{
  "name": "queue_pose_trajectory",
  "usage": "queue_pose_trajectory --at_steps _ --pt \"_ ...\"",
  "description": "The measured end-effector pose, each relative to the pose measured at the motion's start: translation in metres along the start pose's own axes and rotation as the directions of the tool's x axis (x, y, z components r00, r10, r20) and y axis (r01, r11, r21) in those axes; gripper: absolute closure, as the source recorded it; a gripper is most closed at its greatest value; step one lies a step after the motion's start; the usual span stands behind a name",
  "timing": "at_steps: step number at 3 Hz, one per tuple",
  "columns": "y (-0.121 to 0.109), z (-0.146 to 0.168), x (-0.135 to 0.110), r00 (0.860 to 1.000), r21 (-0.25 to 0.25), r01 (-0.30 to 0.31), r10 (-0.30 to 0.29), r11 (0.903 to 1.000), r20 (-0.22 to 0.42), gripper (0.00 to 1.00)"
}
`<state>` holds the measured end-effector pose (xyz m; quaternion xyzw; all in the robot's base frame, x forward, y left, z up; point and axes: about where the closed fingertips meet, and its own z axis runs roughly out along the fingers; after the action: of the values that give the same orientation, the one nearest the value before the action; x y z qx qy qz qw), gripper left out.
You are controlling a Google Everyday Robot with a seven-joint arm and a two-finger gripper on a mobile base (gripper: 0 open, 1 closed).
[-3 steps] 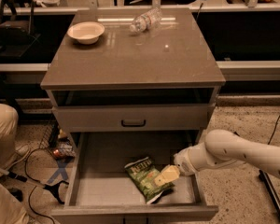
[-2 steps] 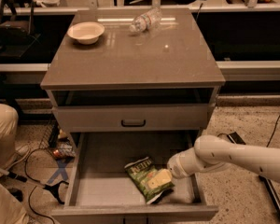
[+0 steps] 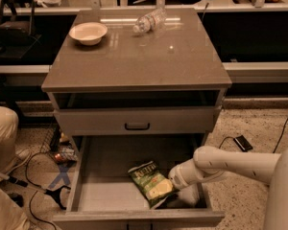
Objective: Pick green jalapeno chip bag from middle drawer and place on counter
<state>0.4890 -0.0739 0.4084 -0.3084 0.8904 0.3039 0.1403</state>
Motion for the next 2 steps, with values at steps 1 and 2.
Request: queue_pose_trajectory --at_steps 1,2 --pt "-0.0042 0.0146 0.0107 0.999 -0.004 -0.032 0.031 0.9995 -0.015 0.18" --pt "-0.0059 0.0201 0.0163 0.999 -0.007 -0.053 0.053 0.9986 -0.007 0.41"
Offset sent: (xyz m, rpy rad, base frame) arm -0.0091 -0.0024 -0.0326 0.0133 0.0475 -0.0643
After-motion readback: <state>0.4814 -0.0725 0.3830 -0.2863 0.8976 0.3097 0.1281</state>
